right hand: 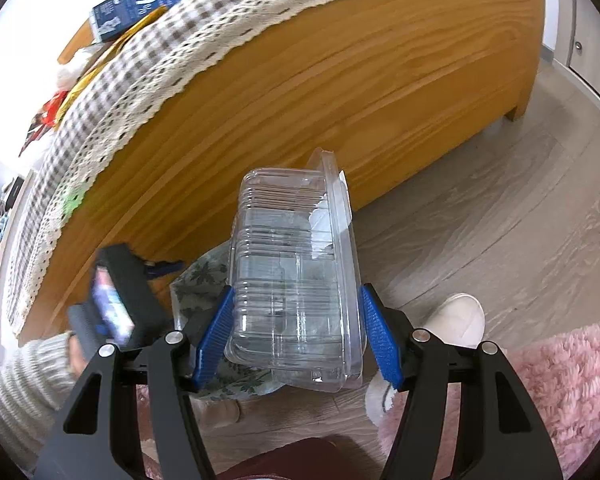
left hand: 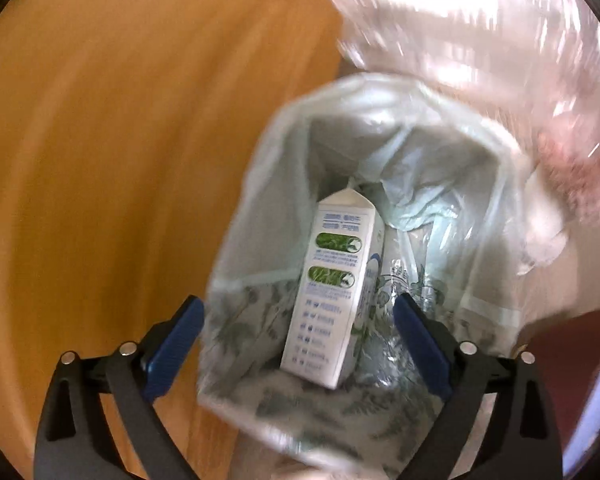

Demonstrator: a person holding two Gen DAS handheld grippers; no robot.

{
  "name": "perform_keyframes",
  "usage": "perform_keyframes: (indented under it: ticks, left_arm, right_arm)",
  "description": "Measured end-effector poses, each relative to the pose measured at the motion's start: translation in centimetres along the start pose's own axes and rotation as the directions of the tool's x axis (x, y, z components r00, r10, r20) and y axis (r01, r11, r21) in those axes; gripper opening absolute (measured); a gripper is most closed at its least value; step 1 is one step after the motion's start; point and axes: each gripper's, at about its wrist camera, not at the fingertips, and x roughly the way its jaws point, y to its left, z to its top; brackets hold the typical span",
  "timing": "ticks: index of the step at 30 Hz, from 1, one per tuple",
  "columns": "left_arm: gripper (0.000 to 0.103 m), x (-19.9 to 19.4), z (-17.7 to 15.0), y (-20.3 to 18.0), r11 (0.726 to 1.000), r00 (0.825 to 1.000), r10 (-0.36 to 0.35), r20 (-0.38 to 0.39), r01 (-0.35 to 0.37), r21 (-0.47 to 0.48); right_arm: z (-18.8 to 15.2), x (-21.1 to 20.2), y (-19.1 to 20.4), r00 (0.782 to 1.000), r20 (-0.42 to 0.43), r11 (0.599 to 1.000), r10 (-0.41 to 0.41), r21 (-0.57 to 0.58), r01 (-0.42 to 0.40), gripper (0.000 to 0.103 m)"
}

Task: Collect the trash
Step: 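Open the left gripper to drop the milk carton into the bin, then lower the clamshell box into the bin and open the right gripper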

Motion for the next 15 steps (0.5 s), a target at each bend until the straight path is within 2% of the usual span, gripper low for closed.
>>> perform_keyframes:
  ticks: [4, 6, 8, 9, 10, 12, 13, 15]
  left_arm:
    - [0.095, -4.4, -0.6, 1.2, 0.993, 0.999, 0.034, 0.001, -0.033, -0.112]
    - [0.095, -5.7, -1.0, 1.7, 0.980, 0.996, 0.074, -0.040, -0.080, -0.181]
    - [0.095, -7.5, -2.3, 2.7, 0.946, 0.997, 0.063, -0.050, -0.075, -0.315]
    - [0.095, -8.5, -3.1, 3.1, 0.923, 0.999, 0.031, -0.025, -0.038, -0.384]
    - [0.095, -9.0, -4.1, 3.4, 0.887, 1.000, -0.012, 0.010, 0.015, -0.462]
    - [0.095, -9.1, -5.4, 3.7, 0.841, 0.999, -0.043, 0.019, 0.047, -0.539]
    - [0.095, -8.7, -5.9, 3.8, 0.826, 0.998, -0.063, 0.014, 0.060, -0.560]
    - [0.095, -8.1, -6.2, 4.0, 0.824, 0.997, -0.074, 0.006, 0.064, -0.563]
  right_arm:
    - [-0.2, 0.1, 0.9, 1.000, -0.012, 1.000, 0.012, -0.023, -0.012, 0.061]
    - [-0.4, 0.3, 1.4, 1.000, -0.024, 0.999, 0.019, -0.031, -0.020, 0.061]
    - [-0.6, 0.4, 1.6, 0.999, -0.036, 0.999, 0.027, -0.035, -0.028, 0.061]
    - [-0.7, 0.6, 1.7, 0.999, -0.043, 0.999, 0.028, -0.037, -0.029, 0.061]
    - [-1.0, 0.8, 1.9, 0.998, -0.050, 0.999, 0.026, -0.038, -0.028, 0.061]
    - [-1.3, 1.3, 2.1, 0.997, -0.071, 0.999, 0.023, -0.043, -0.026, 0.061]
    - [-1.4, 1.7, 2.2, 0.996, -0.081, 0.999, 0.021, -0.044, -0.025, 0.061]
    - [-1.6, 2.4, 2.7, 0.995, -0.102, 0.998, 0.018, -0.051, -0.023, 0.061]
